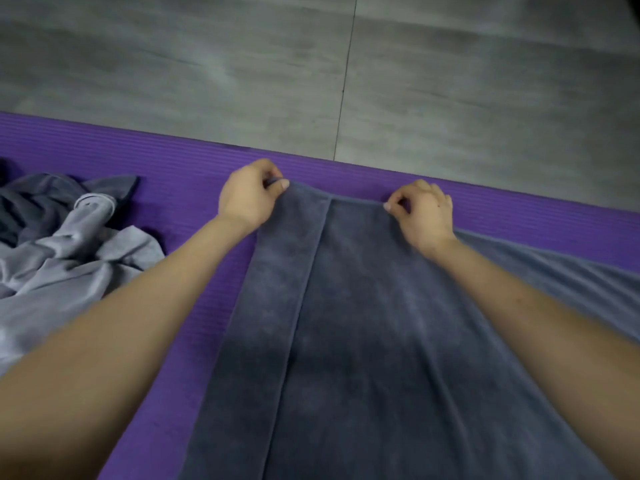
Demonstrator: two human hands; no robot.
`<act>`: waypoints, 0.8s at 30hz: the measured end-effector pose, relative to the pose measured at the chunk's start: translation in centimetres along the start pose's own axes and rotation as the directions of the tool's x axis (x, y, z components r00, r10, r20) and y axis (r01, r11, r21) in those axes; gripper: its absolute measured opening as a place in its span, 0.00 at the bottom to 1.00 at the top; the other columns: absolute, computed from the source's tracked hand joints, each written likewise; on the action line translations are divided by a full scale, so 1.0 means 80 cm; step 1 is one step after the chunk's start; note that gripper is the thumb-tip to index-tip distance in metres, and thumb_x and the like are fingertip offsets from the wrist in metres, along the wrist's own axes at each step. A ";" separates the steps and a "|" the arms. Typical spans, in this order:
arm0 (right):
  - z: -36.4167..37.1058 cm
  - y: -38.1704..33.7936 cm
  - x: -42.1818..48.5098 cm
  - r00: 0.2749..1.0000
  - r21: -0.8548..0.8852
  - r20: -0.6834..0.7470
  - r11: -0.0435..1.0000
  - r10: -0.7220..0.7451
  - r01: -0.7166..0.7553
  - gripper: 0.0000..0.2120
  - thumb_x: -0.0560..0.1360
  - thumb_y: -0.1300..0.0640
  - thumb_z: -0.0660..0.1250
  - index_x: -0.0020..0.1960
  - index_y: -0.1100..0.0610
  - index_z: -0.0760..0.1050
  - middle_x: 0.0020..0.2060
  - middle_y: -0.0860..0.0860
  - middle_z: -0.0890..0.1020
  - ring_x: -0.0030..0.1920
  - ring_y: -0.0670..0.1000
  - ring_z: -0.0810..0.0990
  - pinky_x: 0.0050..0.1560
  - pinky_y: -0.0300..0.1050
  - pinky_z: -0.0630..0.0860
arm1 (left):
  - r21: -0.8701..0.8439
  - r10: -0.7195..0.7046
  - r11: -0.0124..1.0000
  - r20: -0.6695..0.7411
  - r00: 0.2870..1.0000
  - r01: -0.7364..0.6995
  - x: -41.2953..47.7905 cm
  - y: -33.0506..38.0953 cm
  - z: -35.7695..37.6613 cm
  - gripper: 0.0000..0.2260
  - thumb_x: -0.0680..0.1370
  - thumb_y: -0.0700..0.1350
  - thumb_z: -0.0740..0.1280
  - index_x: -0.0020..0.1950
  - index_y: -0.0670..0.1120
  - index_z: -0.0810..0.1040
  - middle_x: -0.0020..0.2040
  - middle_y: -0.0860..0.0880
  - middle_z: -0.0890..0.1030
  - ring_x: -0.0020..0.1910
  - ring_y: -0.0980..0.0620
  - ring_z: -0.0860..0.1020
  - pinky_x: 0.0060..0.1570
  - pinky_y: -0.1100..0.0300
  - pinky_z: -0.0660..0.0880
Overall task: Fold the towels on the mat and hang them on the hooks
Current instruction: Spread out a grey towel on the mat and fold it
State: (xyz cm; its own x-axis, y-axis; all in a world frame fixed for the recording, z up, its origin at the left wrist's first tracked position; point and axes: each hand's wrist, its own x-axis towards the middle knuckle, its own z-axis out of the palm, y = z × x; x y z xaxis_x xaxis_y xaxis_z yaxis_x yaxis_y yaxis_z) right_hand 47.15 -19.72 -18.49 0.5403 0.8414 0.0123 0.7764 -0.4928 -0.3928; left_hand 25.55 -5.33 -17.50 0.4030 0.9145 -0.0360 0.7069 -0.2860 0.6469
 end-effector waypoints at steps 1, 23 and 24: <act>0.002 -0.013 0.009 1.000 -0.001 -0.022 1.000 -0.017 0.016 0.06 0.76 0.53 0.66 0.47 0.54 0.80 0.51 0.53 0.79 0.56 0.57 0.72 0.52 0.46 0.60 | 0.015 0.004 1.000 -0.035 0.999 -0.004 0.007 -0.003 -0.012 0.06 0.75 0.47 0.68 0.48 0.45 0.79 0.46 0.46 0.81 0.50 0.45 0.78 0.48 0.55 0.73; -0.090 0.131 -0.153 0.986 -0.009 0.008 0.986 0.168 -0.168 0.06 0.75 0.58 0.67 0.49 0.59 0.80 0.48 0.57 0.83 0.51 0.60 0.80 0.58 0.55 0.73 | 0.151 0.503 0.827 0.230 0.833 -0.541 -0.120 0.092 0.083 0.09 0.73 0.41 0.67 0.52 0.43 0.80 0.46 0.40 0.79 0.47 0.37 0.76 0.51 0.48 0.73; -0.103 0.148 -0.177 0.978 -0.002 0.001 0.978 0.209 -0.209 0.07 0.75 0.58 0.67 0.50 0.59 0.80 0.48 0.57 0.83 0.52 0.60 0.80 0.58 0.55 0.73 | 0.136 0.528 0.809 0.257 0.809 -0.571 -0.130 0.107 0.088 0.09 0.74 0.41 0.67 0.53 0.43 0.80 0.47 0.41 0.79 0.49 0.38 0.75 0.53 0.49 0.72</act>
State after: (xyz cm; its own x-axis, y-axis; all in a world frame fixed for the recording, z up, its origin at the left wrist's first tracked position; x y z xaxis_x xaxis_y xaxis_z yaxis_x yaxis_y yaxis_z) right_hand 51.38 -39.27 -15.71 0.6906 0.7197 -0.0710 0.6466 -0.6585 -0.3851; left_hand 31.53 -19.30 -16.94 0.8488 0.5156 0.1168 0.4210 -0.7928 0.4407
